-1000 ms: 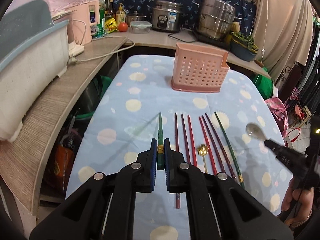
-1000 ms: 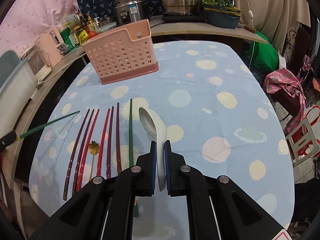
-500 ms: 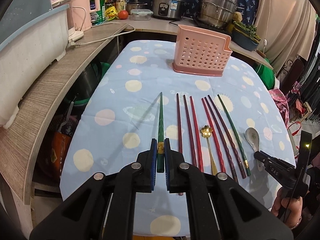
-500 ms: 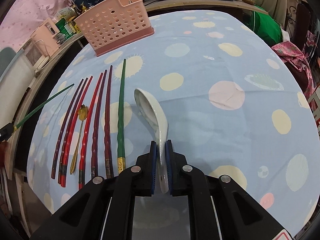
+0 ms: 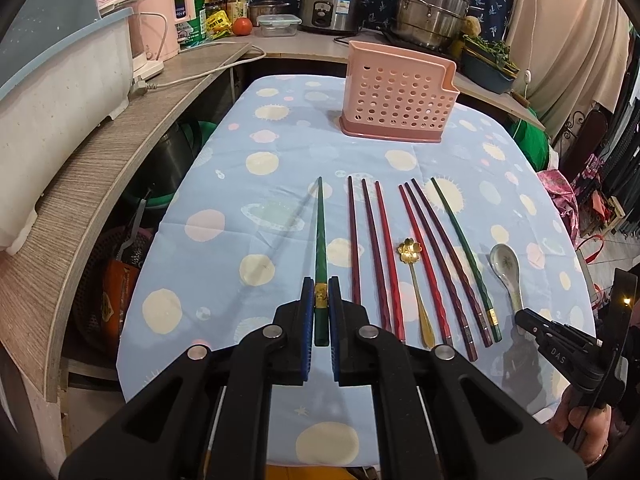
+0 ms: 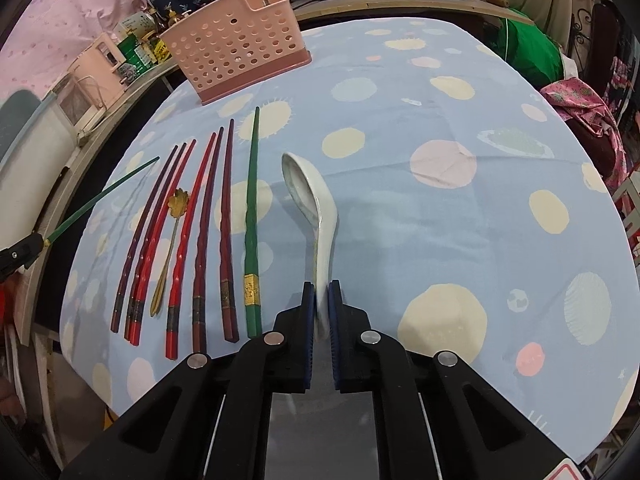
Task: Organize utensils
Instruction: 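Lift the chopstick and spoon with both tools and carry them to the pink basket, then open the left tool over the basket while the right tool releases the spoon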
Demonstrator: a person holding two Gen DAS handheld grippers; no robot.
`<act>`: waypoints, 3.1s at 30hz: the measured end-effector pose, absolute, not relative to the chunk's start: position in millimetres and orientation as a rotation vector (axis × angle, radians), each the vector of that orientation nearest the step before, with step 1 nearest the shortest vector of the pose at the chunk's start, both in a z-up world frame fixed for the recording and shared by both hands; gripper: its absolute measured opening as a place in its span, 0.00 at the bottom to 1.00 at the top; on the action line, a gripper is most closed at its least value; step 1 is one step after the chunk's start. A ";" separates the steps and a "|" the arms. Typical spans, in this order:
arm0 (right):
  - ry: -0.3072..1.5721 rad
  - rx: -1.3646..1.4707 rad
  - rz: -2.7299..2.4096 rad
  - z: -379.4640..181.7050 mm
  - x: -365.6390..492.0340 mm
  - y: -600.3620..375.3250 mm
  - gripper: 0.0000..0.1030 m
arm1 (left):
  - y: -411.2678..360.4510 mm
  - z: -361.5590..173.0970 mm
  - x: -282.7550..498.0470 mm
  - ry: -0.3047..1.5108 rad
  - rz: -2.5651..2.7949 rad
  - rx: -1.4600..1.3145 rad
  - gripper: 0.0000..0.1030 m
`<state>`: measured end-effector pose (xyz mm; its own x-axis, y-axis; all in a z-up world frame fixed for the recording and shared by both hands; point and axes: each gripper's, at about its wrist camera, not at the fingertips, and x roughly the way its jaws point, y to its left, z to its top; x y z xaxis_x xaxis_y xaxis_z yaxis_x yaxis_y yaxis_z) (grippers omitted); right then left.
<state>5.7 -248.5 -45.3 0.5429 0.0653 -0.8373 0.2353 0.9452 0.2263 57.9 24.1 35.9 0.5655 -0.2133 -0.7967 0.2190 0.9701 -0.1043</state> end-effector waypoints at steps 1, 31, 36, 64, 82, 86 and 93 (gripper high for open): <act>0.983 0.322 -0.104 -39.1 5.9 -247.7 0.07 | 24.5 38.3 58.2 0.930 -0.253 0.006 0.07; 0.668 0.270 -0.075 102.2 146.7 -280.1 0.07 | 7.1 204.7 174.3 0.536 -0.222 -0.028 0.06; 0.625 0.276 -0.078 125.5 184.7 -291.3 0.07 | -6.3 250.2 198.8 0.443 -0.237 -0.049 0.06; 0.693 0.306 -0.070 96.2 326.8 -307.3 0.07 | -70.3 252.8 329.9 0.426 -0.293 -0.073 0.06; 0.693 0.284 -0.062 91.2 305.4 -305.8 0.14 | -65.3 205.7 322.8 0.515 -0.248 -0.058 0.27; 0.696 0.279 -0.055 90.1 289.2 -302.4 0.15 | -62.3 199.1 309.7 0.533 -0.247 -0.043 0.28; 0.718 0.278 -0.046 81.8 248.0 -292.0 0.15 | -49.1 174.9 279.7 0.600 -0.245 -0.034 0.35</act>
